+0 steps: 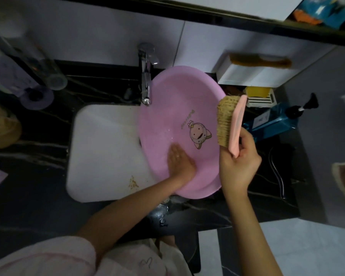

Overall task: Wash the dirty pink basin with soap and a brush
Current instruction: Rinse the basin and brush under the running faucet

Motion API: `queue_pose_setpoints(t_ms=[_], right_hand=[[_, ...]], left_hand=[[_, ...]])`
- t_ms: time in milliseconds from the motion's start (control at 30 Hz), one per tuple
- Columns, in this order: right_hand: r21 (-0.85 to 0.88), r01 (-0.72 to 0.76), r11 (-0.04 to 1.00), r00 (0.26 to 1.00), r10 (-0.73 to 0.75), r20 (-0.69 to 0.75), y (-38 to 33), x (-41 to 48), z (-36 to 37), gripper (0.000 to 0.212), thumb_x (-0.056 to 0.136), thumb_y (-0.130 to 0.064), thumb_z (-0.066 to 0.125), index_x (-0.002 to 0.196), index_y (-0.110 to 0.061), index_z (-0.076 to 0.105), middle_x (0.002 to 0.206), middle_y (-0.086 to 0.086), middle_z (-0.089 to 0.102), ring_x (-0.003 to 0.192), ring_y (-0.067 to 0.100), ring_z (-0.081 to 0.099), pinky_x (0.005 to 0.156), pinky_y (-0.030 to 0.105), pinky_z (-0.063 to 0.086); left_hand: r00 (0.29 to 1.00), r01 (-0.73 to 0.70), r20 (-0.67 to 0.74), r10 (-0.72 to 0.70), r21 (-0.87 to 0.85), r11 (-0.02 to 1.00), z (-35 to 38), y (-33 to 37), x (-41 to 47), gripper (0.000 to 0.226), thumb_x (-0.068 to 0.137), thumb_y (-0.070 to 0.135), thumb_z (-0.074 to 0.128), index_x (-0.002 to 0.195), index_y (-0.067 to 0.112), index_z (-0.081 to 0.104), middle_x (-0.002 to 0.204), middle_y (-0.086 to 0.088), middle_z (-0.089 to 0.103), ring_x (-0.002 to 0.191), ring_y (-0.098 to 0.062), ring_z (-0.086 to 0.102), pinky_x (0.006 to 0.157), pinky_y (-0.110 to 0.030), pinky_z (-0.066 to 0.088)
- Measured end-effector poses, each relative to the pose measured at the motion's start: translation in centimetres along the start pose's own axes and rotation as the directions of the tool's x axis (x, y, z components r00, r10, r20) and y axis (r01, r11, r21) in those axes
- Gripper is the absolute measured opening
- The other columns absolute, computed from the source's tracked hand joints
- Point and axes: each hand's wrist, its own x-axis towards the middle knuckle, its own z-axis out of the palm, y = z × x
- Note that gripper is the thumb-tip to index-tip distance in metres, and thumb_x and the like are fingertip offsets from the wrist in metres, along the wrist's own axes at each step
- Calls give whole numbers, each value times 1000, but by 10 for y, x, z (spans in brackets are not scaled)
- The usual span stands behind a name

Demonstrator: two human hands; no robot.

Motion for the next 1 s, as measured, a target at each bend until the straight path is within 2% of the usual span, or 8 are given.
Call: queue_pose_setpoints(t_ms=[200, 300, 400, 500, 567, 667, 833, 1000], right_hand=[[-43, -7, 999, 999, 9, 33, 2, 1, -4, 38, 83, -23, 66, 114, -1, 61, 92, 9, 70, 80, 18, 68, 57, 28, 55], [-51, -8, 999, 998, 11, 54, 3, 1, -5, 38, 84, -21, 69, 115, -1, 60, 92, 10, 69, 80, 18, 68, 56, 23, 53], [-68, 35, 997, 994, -28, 105, 2, 2, -9, 40, 85, -19, 67, 119, 0, 58, 95, 10, 69, 82, 16, 66, 57, 12, 46], [-166, 130, 978, 965, -86, 248, 6, 11, -22, 39, 89, -17, 58, 125, -5, 54, 93, 11, 70, 75, 22, 68, 53, 30, 55], [-239, 231, 943, 930, -142, 338, 5, 28, -34, 36, 88, -18, 50, 123, -12, 57, 88, 10, 71, 71, 27, 68, 55, 42, 56], [-221, 298, 929, 896, -193, 400, -11, 64, -40, 36, 87, -23, 45, 119, -15, 61, 96, 5, 70, 79, 22, 66, 60, 34, 51], [-329, 406, 853, 829, -192, 525, -31, 126, 4, 28, 95, -27, 49, 117, -16, 63, 100, 4, 69, 86, 22, 64, 63, 33, 50], [-185, 155, 970, 820, -21, 572, -22, 138, 4, 21, 95, -26, 51, 99, -11, 64, 85, 10, 65, 75, 24, 58, 69, 40, 48]], left_hand=[[817, -524, 419, 396, 252, 814, -34, -58, -25, 59, 99, 39, 12, 150, 13, -4, 158, -8, -9, 146, -20, -5, 116, -35, -2], [722, -662, 186, 666, 465, 588, -64, -114, 3, 57, 95, 38, 17, 146, 15, 29, 149, -12, 36, 139, -26, 32, 114, -47, 6], [820, -440, -84, 566, 542, 716, -96, -138, 31, 55, 96, 43, 26, 145, 18, 26, 148, -18, 35, 145, -23, 6, 114, -44, -1], [923, -165, -347, 166, 34, 986, -109, -118, 33, 89, 86, 32, 63, 151, 13, 5, 156, -21, -1, 144, -29, -5, 114, -45, 7], [975, -52, -222, -10, -274, 960, -111, -109, 38, 93, 84, 17, 68, 149, 4, 3, 154, -22, 6, 143, -33, 9, 115, -43, 18], [998, -31, -54, 17, -279, 960, -116, -107, 42, 61, 89, 11, 59, 137, -4, 25, 139, -20, 42, 126, -32, 44, 102, -35, 38], [983, -134, -156, 96, -255, 958, -126, -104, 46, 59, 89, 11, 58, 140, 3, 28, 138, -15, 47, 122, -30, 50, 97, -34, 39], [934, -241, -313, 174, -192, 951, -145, -97, 57, 65, 88, 8, 59, 145, 9, 27, 136, -18, 48, 120, -32, 50, 96, -38, 41]])
